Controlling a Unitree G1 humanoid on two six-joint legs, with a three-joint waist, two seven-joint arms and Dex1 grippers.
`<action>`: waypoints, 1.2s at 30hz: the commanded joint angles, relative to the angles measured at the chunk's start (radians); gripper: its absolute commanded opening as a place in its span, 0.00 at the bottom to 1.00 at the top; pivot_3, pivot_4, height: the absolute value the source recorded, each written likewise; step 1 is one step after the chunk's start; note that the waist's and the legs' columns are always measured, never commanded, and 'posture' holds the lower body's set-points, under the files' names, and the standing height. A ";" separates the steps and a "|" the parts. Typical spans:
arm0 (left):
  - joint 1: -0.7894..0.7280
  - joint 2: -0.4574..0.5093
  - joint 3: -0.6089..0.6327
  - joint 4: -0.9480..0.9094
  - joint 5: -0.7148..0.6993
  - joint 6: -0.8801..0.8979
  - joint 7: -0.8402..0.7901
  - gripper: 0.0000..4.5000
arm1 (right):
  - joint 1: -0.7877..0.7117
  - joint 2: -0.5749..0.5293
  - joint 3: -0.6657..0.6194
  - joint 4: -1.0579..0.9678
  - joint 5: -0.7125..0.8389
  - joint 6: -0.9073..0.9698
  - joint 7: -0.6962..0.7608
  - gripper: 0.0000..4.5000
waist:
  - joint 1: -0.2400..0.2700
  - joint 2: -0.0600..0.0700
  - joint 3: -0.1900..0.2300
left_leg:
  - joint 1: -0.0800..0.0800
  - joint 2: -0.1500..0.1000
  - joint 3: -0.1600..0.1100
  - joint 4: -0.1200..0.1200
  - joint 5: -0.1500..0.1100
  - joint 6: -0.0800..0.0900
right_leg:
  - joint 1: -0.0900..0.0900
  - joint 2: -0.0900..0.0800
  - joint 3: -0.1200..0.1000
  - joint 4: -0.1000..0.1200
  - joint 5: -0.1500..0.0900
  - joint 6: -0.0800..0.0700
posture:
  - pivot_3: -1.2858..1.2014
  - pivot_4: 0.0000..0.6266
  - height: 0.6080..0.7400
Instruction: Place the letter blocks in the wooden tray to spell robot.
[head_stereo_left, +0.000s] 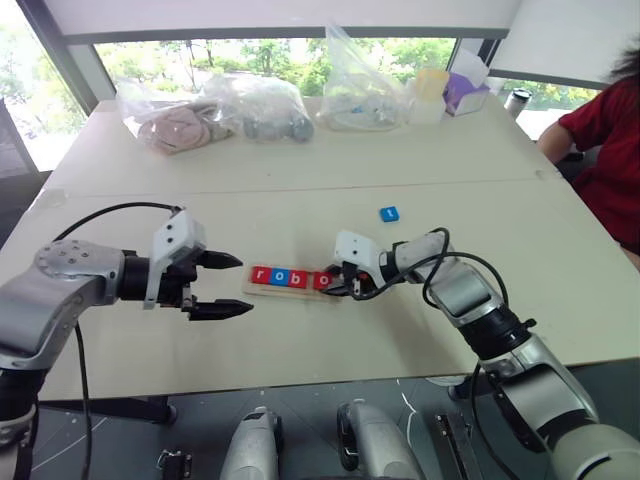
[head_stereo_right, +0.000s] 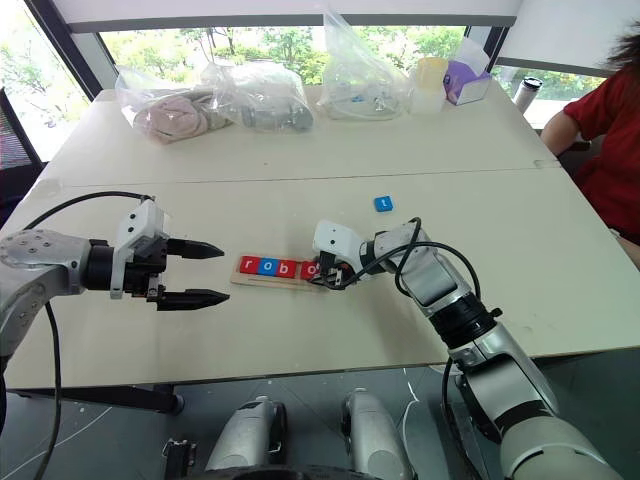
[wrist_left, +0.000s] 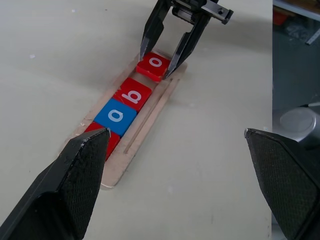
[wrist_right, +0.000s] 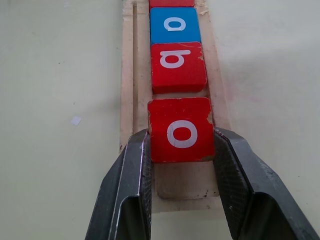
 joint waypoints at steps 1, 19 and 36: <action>-0.006 0.005 0.022 -0.015 -0.006 -0.003 0.004 1.00 | -0.010 0.008 -0.005 -0.015 0.007 -0.002 -0.003 0.26 | 0.000 0.000 0.000 | 0.000 0.000 0.000 0.000 0.000 0.000 | 0.000 0.000 0.000 0.000 0.000 0.000 | 0.52 0.24 1.00; -0.005 -0.010 0.017 0.004 0.002 -0.009 0.019 1.00 | -0.056 0.051 -0.068 0.009 0.016 -0.016 -0.080 0.99 | -0.001 0.000 0.000 | 0.000 0.000 0.000 0.000 0.000 0.000 | 0.000 0.000 0.000 0.000 0.000 0.000 | 0.52 0.24 1.00; -0.030 -0.039 0.006 0.025 0.013 -0.021 0.037 1.00 | 0.002 -0.034 -0.203 0.036 -0.038 -0.117 -0.298 0.99 | 0.001 0.000 0.000 | 0.000 0.000 0.000 0.001 0.000 0.000 | 0.000 0.000 0.000 0.000 0.000 0.000 | 0.52 0.24 1.00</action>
